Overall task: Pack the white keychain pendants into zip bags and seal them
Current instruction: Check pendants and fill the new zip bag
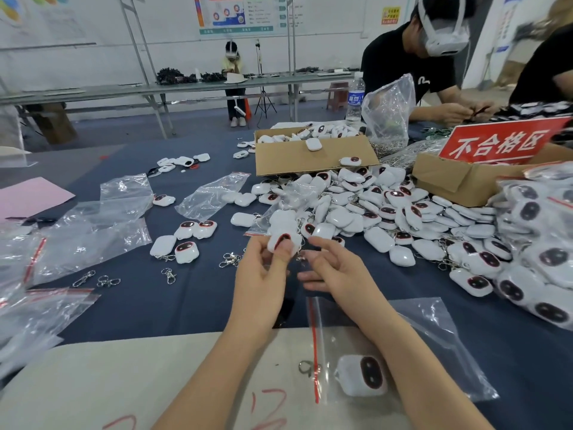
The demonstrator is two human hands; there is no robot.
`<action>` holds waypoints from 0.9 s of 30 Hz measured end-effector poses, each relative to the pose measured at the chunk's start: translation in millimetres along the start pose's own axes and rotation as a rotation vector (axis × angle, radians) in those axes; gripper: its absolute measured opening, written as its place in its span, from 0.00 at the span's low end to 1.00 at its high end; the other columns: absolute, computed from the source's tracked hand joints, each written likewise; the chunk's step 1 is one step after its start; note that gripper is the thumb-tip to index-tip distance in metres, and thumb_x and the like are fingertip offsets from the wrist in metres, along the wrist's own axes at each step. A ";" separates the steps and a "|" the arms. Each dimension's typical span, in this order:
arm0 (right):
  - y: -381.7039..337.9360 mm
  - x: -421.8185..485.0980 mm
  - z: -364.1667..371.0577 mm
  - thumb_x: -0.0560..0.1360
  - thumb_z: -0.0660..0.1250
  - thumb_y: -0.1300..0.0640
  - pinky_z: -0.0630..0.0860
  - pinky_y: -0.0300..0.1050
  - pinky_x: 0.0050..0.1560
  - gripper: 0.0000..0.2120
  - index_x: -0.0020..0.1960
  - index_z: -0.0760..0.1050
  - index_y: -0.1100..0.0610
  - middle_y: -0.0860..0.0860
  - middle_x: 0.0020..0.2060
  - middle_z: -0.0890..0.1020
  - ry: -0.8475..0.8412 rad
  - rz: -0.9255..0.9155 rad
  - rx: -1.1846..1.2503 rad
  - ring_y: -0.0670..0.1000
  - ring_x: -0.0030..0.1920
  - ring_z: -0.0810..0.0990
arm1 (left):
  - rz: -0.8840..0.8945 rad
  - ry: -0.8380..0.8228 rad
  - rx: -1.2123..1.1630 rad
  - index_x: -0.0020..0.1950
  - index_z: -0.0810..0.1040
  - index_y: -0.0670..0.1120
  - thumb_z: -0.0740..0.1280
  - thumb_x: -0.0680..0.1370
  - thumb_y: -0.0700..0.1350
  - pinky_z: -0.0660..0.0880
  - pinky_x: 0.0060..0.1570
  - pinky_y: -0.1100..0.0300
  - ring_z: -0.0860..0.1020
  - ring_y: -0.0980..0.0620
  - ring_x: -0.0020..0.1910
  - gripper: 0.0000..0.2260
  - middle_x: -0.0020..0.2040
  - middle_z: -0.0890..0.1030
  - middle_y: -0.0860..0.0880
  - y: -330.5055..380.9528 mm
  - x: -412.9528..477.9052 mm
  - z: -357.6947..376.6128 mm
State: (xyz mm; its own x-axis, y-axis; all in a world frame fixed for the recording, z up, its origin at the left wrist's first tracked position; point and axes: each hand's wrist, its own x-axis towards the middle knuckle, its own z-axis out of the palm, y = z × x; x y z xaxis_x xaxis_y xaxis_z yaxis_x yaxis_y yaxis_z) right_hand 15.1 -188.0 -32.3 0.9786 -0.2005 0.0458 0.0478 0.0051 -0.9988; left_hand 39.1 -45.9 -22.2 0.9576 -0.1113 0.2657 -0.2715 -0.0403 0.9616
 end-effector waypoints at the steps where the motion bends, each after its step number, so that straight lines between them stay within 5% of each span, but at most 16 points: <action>1: 0.2 -1.6 -2.1 0.83 0.63 0.57 0.81 0.37 0.43 0.10 0.61 0.77 0.46 0.47 0.52 0.85 -0.017 -0.020 -0.073 0.46 0.45 0.86 | 0.006 0.023 -0.015 0.51 0.79 0.55 0.65 0.83 0.51 0.74 0.42 0.68 0.79 0.59 0.40 0.04 0.45 0.83 0.53 2.0 -3.2 -4.2; 5: -2.0 -10.1 -8.6 0.82 0.64 0.52 0.79 0.35 0.42 0.09 0.51 0.80 0.39 0.40 0.44 0.86 -0.073 -0.146 -0.412 0.40 0.43 0.84 | 0.006 -0.044 0.009 0.65 0.77 0.61 0.58 0.85 0.50 0.75 0.48 0.70 0.80 0.64 0.48 0.12 0.52 0.82 0.65 7.2 -22.6 -25.3; 8: -1.6 -14.8 -3.9 0.80 0.61 0.41 0.73 0.44 0.36 0.17 0.37 0.73 0.48 0.41 0.31 0.79 -0.091 -0.233 -0.795 0.44 0.32 0.76 | -0.058 -0.207 0.080 0.61 0.75 0.63 0.61 0.80 0.58 0.74 0.34 0.67 0.77 0.56 0.31 0.11 0.38 0.81 0.56 6.9 -46.7 -39.8; 10: -1.6 -16.9 0.8 0.80 0.58 0.38 0.66 0.47 0.32 0.22 0.33 0.66 0.50 0.44 0.27 0.74 -0.086 -0.259 -0.906 0.49 0.30 0.69 | -0.059 -0.258 0.162 0.55 0.75 0.63 0.63 0.77 0.61 0.70 0.31 0.65 0.74 0.56 0.28 0.09 0.35 0.81 0.56 7.1 -53.7 -44.0; 14: -2.3 -15.9 -1.0 0.80 0.56 0.36 0.65 0.47 0.32 0.28 0.30 0.64 0.55 0.51 0.26 0.70 -0.073 -0.250 -0.913 0.51 0.30 0.68 | 0.015 -0.352 0.320 0.55 0.80 0.64 0.62 0.82 0.54 0.69 0.37 0.70 0.76 0.64 0.34 0.08 0.40 0.83 0.63 12.0 -50.8 -44.3; 18: -4.0 -17.1 -4.4 0.79 0.53 0.34 0.70 0.47 0.35 0.28 0.31 0.70 0.53 0.51 0.29 0.75 -0.077 -0.239 -0.888 0.51 0.31 0.73 | -0.007 -0.466 0.331 0.63 0.78 0.63 0.61 0.85 0.50 0.74 0.57 0.66 0.80 0.63 0.57 0.11 0.56 0.83 0.63 14.5 -52.4 -46.0; 20: -5.6 -17.9 -4.1 0.80 0.54 0.35 0.72 0.51 0.37 0.31 0.29 0.66 0.57 0.54 0.28 0.74 -0.082 -0.234 -0.891 0.52 0.31 0.72 | -0.032 -0.464 0.345 0.63 0.77 0.63 0.63 0.84 0.52 0.75 0.59 0.60 0.80 0.61 0.55 0.10 0.54 0.83 0.63 12.2 -53.9 -46.9; 24: -7.8 -19.3 -4.0 0.82 0.55 0.38 0.76 0.55 0.46 0.31 0.30 0.71 0.59 0.52 0.31 0.78 -0.046 -0.204 -0.805 0.52 0.34 0.77 | -0.067 -0.412 0.328 0.54 0.75 0.65 0.68 0.80 0.56 0.74 0.46 0.56 0.76 0.52 0.39 0.05 0.43 0.81 0.55 9.1 -55.5 -45.0; 27: -9.7 -21.0 -3.3 0.82 0.56 0.39 0.77 0.51 0.48 0.30 0.27 0.72 0.54 0.46 0.29 0.81 -0.014 -0.187 -0.677 0.48 0.34 0.80 | -0.059 -0.397 0.301 0.53 0.78 0.64 0.69 0.79 0.59 0.75 0.46 0.52 0.77 0.46 0.40 0.04 0.42 0.81 0.54 10.4 -57.6 -39.1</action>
State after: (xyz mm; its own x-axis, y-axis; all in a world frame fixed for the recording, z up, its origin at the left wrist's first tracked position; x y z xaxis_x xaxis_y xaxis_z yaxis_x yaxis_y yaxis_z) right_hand -6.6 -187.1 -23.6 0.9687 -0.1260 0.2138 0.0851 -0.6405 -0.7632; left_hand -15.0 -1.1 -24.8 0.8775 -0.4672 0.1081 -0.2893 -0.3361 0.8963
